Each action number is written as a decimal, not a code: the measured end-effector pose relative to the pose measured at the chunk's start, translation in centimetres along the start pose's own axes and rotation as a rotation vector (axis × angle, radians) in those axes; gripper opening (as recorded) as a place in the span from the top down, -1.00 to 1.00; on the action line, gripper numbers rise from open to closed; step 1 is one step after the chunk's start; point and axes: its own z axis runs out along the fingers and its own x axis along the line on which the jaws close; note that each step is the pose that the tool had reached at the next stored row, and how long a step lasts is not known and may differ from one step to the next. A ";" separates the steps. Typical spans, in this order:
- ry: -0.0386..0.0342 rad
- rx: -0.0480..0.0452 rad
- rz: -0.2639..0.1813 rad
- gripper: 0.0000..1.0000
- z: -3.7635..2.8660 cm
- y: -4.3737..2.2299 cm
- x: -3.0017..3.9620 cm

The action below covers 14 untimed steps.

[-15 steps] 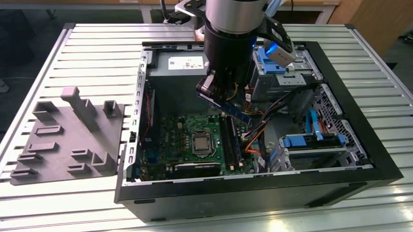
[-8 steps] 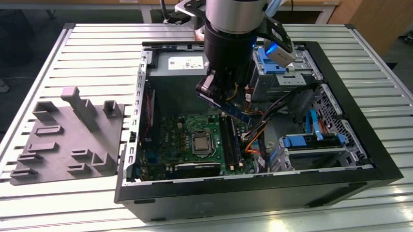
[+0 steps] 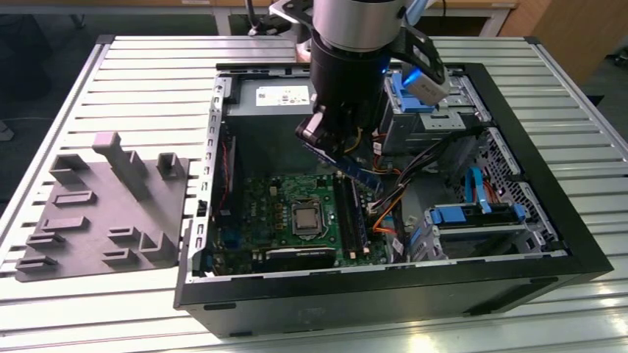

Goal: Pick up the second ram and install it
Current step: 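Insert the second ram into the second slot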

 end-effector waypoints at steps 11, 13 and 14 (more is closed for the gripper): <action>-0.0032 0.0025 0.105 0.76 0.04 -0.06 0.06; -0.0035 0.0029 0.118 0.76 0.04 -0.07 0.07; -0.0037 0.0030 0.124 0.76 0.04 -0.07 0.07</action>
